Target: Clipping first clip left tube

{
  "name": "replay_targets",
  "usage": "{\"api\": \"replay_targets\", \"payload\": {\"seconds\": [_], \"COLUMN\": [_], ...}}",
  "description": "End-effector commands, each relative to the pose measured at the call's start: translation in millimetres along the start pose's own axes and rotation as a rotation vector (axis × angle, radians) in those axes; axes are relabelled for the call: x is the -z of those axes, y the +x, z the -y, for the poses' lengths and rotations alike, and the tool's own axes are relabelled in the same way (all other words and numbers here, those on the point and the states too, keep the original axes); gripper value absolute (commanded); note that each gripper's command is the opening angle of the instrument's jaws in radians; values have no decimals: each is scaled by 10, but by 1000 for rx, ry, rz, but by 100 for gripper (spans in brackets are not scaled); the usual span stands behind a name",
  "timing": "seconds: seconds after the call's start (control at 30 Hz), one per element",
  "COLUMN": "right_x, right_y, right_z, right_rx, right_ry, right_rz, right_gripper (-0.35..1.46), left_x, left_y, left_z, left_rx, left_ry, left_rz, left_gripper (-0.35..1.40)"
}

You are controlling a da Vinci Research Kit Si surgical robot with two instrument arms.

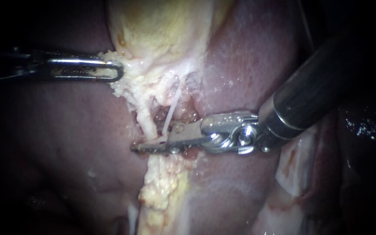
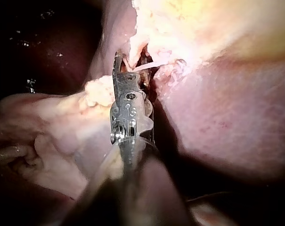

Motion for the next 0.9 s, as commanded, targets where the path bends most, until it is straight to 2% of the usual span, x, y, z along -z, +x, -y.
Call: {"api": "replay_targets", "payload": {"seconds": [0.03, 0.07, 0.13, 0.2, 0.27, 0.47, 0.7, 0.9], "right_x": [0, -1, -1, 1, 6, 34, 65, 87], "right_y": [0, 1, 2, 2, 3, -1, -24, -42], "right_z": [0, 0, -1, -2, -2, -7, -15, -25], "right_rx": [0, -1, -7, -14, -17, -19, -5, 5], "right_ry": [0, 1, 6, 19, 35, 79, 177, 201], "right_rz": [3, -9, -41, -89, -111, -120, -149, -145], "right_gripper": [31, 41, 49, 50, 50, 50, 50, 50], "left_x": [0, 1, 1, 1, 2, 3, 4, 5], "left_y": [0, 0, 0, 0, 0, 0, -1, -1], "left_z": [0, 0, 0, 0, 0, 1, 1, 2], "left_rx": [0, 0, 0, 0, -1, -1, -1, -1], "left_ry": [-1, -1, -1, -1, -2, -2, -3, -3], "left_rz": [0, 0, 0, 0, 1, 1, 1, 1], "left_gripper": [-35, -35, -35, -35, -35, -35, -35, -35]}}
